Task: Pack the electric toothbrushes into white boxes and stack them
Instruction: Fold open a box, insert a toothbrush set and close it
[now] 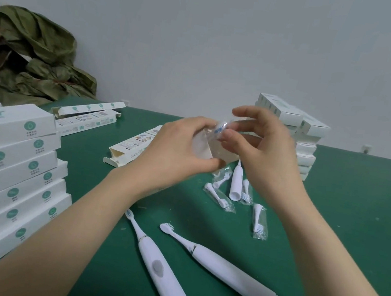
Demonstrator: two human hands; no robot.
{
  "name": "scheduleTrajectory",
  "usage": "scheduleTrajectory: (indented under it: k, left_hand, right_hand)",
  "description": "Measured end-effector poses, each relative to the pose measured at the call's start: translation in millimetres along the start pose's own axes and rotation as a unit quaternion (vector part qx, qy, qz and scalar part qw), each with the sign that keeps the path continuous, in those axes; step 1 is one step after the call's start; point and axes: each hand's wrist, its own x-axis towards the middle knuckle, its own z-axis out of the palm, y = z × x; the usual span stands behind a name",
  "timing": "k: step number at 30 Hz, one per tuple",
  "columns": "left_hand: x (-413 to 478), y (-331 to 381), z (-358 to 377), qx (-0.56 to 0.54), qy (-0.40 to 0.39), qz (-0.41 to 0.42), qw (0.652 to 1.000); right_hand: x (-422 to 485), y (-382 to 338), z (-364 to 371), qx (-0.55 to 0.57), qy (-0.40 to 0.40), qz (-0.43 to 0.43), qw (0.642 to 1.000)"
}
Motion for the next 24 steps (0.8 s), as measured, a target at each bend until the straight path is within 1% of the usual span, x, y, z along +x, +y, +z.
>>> scheduleTrajectory:
  k: [2,4,5,7,9,10,13,14,15,17,18,19,20,22,23,24]
  left_hand:
    - [-1.2,3.0,1.4,0.004,-0.010,0.012,1.000]
    - [-2.0,5.2,3.4,0.006,-0.008,0.017,1.000]
    - [-2.2,5.6,4.4,0.008,-0.004,0.016,1.000]
    - [-3.0,5.2,6.2,0.016,0.003,0.010,1.000]
    - [-4.9,5.4,7.4,0.030,-0.006,0.011,0.999]
    - [-6.0,5.9,7.9,0.032,-0.012,0.013,0.999]
    - [-5.5,5.5,7.6,0.036,-0.019,0.003,0.999]
    - [-4.8,4.8,7.9,0.038,-0.016,-0.001,0.999]
    - [-4.3,4.1,8.0,0.036,-0.010,-0.002,0.999]
    - [-3.8,3.6,7.7,0.028,0.003,-0.008,1.000]
    - [-3.4,3.6,7.4,0.028,0.005,-0.008,1.000]
    - [-3.3,3.3,7.0,0.032,0.006,-0.006,0.999]
    - [-3.0,2.9,6.6,0.033,0.007,-0.003,0.999]
    - [-2.2,1.5,4.4,0.019,0.019,-0.003,1.000]
    - [-2.0,1.2,2.6,0.004,0.029,-0.004,1.000]
    - [-2.2,0.9,1.3,-0.011,0.032,-0.004,0.999]
  right_hand:
    - [-1.6,2.1,1.6,-0.020,0.053,-0.044,0.997]
    - [-1.8,5.5,2.1,-0.108,0.083,-0.107,0.985]
    - [-1.3,7.3,2.2,-0.172,0.077,-0.129,0.973]
    - [0.6,12.6,3.3,-0.276,0.015,-0.130,0.952]
    - [0.0,17.8,5.7,-0.315,-0.056,-0.113,0.941]
    - [-0.5,18.5,6.8,-0.314,-0.063,-0.107,0.941]
    - [-0.9,13.5,5.5,-0.263,0.007,-0.098,0.960]
    - [-0.5,11.7,4.4,-0.261,0.010,-0.109,0.959]
    - [-0.2,11.0,3.7,-0.274,-0.012,-0.126,0.953]
    - [-1.0,12.9,4.1,-0.323,-0.085,-0.160,0.929]
    - [-1.2,13.8,4.3,-0.333,-0.105,-0.165,0.923]
    - [-1.4,14.0,4.3,-0.325,-0.102,-0.161,0.926]
    - [-2.0,13.8,4.3,-0.304,-0.079,-0.155,0.937]
    - [-1.6,12.9,3.3,-0.253,0.005,-0.127,0.959]
    - [-1.0,12.7,1.8,-0.224,0.040,-0.096,0.969]
    - [-0.2,12.3,0.4,-0.195,0.054,-0.051,0.978]
